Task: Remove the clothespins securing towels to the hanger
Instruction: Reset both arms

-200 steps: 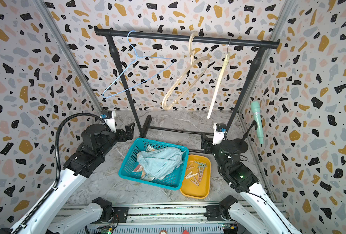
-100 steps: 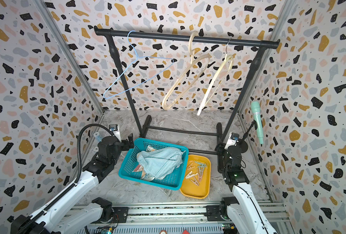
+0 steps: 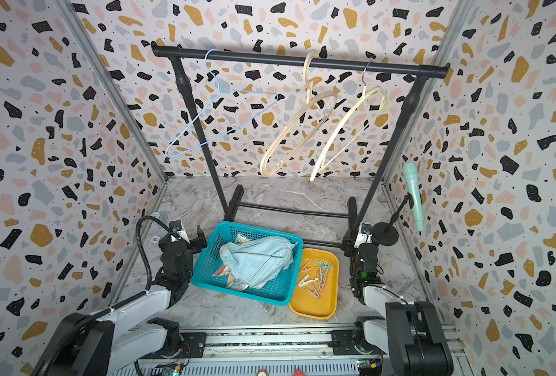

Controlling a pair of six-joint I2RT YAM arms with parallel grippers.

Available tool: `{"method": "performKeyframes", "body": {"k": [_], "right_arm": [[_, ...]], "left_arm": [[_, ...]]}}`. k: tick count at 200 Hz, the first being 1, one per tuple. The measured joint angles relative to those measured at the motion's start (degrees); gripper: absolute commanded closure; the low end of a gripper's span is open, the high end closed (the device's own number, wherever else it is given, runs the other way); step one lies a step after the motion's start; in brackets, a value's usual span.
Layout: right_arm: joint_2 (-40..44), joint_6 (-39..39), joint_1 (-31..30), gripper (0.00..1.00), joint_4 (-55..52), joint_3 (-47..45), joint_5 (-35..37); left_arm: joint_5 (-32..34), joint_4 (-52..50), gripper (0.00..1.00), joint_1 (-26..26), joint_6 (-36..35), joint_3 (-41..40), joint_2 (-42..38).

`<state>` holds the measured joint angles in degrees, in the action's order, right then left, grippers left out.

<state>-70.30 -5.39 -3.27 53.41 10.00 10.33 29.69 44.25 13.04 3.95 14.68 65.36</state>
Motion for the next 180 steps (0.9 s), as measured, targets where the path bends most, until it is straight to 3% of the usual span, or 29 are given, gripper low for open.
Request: {"method": "performKeyframes", "body": {"k": [52, 83, 87, 94, 130, 157, 180], "right_arm": [[-15.74, 2.82, 0.0, 0.1, 16.92, -0.79, -4.48], [-15.76, 4.02, -0.28, 0.07, 16.52, 0.59, -6.23], [-15.76, 4.11, -0.35, 0.0, 16.55, 0.79, -6.32], [-15.76, 4.2, -0.48, 0.01, 16.61, 0.96, -6.34], [-15.76, 4.79, -0.85, 0.01, 16.63, 1.09, -6.27], [-15.76, 4.92, -1.05, 0.01, 16.63, 1.09, -6.23], [-15.76, 5.09, -1.27, 0.01, 16.65, 1.09, -6.05]], "left_arm": [[-7.15, 8.83, 0.01, -6.93, -0.83, 0.0, 3.26], [-13.4, 9.53, 0.0, -10.25, -0.63, 0.11, 3.8], [-14.05, 9.16, 0.0, -10.27, -0.68, 0.11, 3.58], [-14.88, 8.31, 0.0, -10.25, -0.76, 0.02, 2.89], [-13.99, 10.6, 0.0, -10.08, -0.59, -3.65, -0.09], [-13.09, 21.14, 0.0, -10.08, -0.11, -8.44, 9.55], [-13.77, 22.03, 0.0, -10.29, -0.37, -8.33, 15.67]]}}
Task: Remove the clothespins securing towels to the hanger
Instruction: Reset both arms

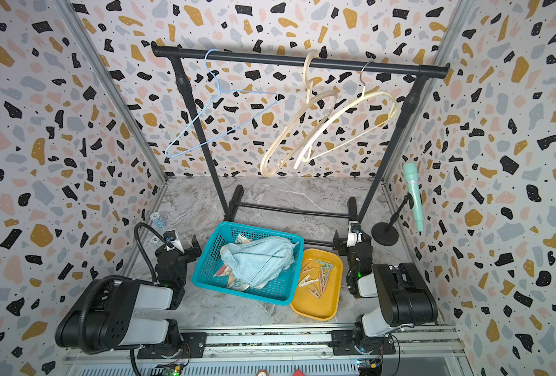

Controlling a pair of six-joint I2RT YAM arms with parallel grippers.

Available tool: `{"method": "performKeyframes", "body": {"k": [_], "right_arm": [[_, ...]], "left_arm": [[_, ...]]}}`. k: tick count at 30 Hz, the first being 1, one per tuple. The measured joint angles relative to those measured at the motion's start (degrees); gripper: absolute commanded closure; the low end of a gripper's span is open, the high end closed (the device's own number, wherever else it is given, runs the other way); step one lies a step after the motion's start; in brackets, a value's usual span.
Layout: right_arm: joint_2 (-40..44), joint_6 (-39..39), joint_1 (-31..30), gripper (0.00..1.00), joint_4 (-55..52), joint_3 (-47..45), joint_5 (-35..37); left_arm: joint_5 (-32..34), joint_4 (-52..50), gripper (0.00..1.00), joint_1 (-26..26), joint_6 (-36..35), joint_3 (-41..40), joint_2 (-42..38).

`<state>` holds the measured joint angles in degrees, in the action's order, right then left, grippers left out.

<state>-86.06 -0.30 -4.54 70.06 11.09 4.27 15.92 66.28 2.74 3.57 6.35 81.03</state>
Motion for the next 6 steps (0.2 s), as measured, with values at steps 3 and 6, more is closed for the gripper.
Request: {"method": "performKeyframes", "body": {"k": [3, 6], "right_arm": [[0.0, 0.22, -0.09, 0.01, 0.0, 0.0, 0.02], [0.0, 0.35, -0.09, 0.01, 0.0, 0.0, 0.04]], "left_arm": [[-0.63, 0.42, 0.0, 0.07, -0.04, 0.9, -0.39], [-0.72, 0.85, 0.01, 0.07, -0.07, 1.33, -0.68]]}}
